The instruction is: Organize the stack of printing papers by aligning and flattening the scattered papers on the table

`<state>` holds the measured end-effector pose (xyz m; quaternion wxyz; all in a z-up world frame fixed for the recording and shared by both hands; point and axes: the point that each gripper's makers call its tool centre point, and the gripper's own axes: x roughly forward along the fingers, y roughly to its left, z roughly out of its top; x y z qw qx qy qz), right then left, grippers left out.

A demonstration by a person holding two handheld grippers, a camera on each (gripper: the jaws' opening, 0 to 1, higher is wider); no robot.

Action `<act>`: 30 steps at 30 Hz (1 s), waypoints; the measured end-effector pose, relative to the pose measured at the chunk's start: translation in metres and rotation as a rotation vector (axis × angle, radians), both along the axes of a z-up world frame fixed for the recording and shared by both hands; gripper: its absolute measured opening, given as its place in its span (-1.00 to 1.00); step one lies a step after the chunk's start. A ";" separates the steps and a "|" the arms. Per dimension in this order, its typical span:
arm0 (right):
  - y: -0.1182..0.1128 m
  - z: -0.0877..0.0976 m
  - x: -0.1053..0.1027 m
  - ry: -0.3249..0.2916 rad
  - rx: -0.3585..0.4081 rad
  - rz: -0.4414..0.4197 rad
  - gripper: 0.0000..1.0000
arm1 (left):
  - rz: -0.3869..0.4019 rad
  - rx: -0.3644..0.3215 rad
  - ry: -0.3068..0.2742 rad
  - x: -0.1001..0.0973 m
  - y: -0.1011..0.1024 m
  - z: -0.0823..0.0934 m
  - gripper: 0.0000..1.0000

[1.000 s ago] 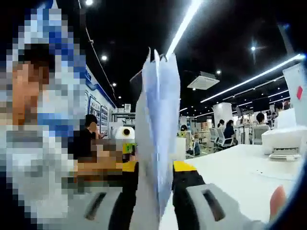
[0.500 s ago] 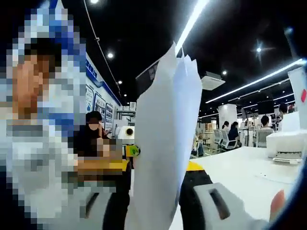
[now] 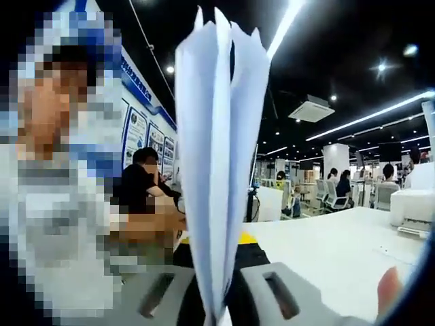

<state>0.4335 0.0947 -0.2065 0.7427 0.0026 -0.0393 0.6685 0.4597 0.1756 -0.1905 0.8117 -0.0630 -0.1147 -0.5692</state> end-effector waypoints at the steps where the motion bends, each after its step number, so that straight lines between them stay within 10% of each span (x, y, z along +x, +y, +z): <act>1: -0.002 0.000 0.003 0.009 0.005 -0.017 -0.93 | 0.007 -0.005 -0.007 -0.001 0.002 -0.001 -0.51; 3: -0.007 -0.002 0.014 0.030 0.004 -0.080 -0.56 | 0.031 -0.024 0.017 0.003 0.005 0.000 -0.49; 14: -0.009 0.003 0.025 0.044 0.047 -0.249 0.00 | 0.089 -0.002 0.024 0.010 -0.016 0.002 -0.37; 21: -0.011 0.009 0.018 0.007 0.038 -0.252 -0.15 | 0.087 0.011 0.025 0.008 -0.017 0.002 -0.38; 30: -0.014 0.012 0.008 0.041 0.031 -0.162 -1.00 | 0.091 0.034 0.012 0.006 -0.012 0.004 -0.48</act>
